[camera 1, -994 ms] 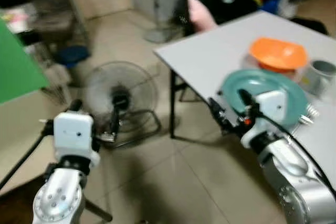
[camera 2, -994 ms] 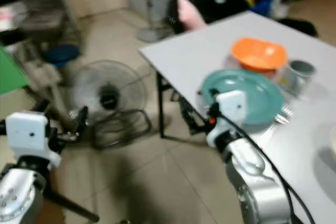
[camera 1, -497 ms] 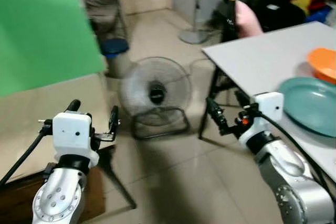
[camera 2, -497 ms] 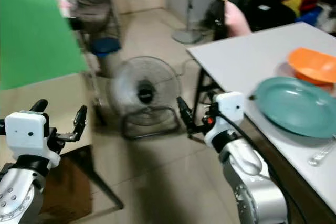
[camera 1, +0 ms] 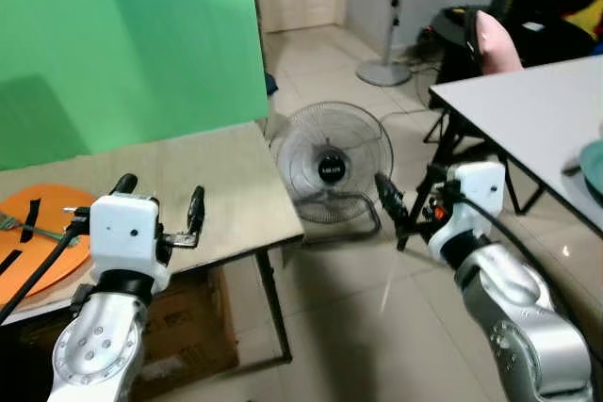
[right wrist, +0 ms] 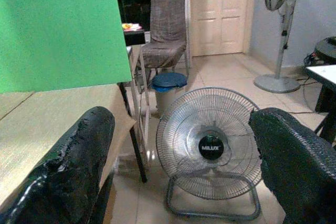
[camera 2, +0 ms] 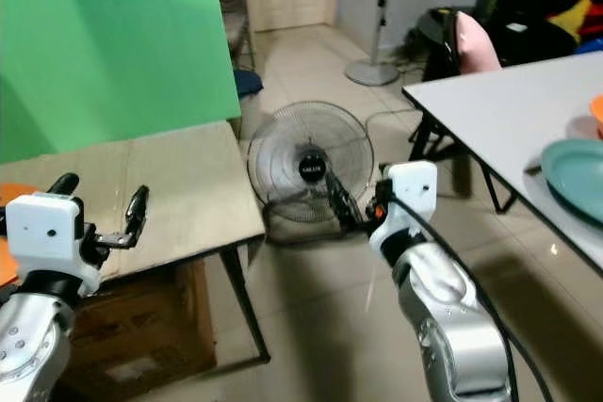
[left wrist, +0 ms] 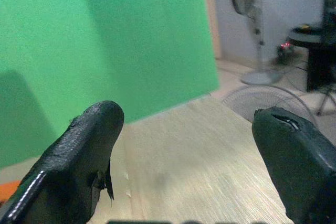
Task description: Setting the table
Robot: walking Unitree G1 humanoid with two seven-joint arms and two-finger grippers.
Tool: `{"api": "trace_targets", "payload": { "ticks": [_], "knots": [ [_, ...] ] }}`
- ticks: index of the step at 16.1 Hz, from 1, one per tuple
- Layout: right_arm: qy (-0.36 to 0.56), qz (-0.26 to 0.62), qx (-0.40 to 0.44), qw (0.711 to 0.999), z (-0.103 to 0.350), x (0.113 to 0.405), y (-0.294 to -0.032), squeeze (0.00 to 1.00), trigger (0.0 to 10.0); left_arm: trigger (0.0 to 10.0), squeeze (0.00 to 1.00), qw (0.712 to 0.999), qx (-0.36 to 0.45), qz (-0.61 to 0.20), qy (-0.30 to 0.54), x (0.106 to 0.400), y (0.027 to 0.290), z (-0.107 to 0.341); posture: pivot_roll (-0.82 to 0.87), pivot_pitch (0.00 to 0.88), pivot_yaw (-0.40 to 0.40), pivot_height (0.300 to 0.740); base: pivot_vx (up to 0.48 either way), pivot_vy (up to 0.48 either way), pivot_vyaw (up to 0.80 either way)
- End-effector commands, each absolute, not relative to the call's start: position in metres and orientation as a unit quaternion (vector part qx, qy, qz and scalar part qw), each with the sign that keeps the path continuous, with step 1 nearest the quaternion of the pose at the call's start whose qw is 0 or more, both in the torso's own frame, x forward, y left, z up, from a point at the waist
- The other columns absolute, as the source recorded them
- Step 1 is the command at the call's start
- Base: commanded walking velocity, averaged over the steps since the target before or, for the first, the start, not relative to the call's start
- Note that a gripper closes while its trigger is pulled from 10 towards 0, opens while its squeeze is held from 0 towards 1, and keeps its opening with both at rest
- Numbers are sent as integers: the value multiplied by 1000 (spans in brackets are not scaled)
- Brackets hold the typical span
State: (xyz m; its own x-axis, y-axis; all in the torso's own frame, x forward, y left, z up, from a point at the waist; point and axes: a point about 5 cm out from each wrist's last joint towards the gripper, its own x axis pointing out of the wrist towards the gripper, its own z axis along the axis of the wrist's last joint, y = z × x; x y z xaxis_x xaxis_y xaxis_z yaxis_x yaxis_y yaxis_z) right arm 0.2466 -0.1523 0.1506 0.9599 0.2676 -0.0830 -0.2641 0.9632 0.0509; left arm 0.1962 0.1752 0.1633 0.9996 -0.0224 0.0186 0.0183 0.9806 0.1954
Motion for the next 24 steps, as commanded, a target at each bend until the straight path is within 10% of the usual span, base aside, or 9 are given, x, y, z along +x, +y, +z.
{"api": "trace_targets", "payload": {
  "ticks": [1, 14, 22, 24],
  "knots": [
    [53, 140, 23, 988, 148, 249, -150, 667, 10000, 10000, 0, 994, 106, -7, -15, 196, 178, 165, -89, 0, 58, 740, 0, 356, 0],
    [93, 191, 55, 976, 137, 246, -136, 647, 10000, 10000, 0, 995, 99, -8, -23, 193, 175, 167, -65, 0, 53, 740, 0, 275, 0],
    [99, 258, 38, 960, 139, 254, -124, 655, 10000, 10000, 0, 996, 89, -1, -23, 192, 176, 168, -54, 0, 48, 740, 216, 0, 800],
    [95, 257, 22, 961, 140, 258, -125, 478, 10000, 10000, 0, 996, 87, -8, -16, 191, 174, 166, -54, 0, 43, 740, 298, 0, 400]
  ]
}}
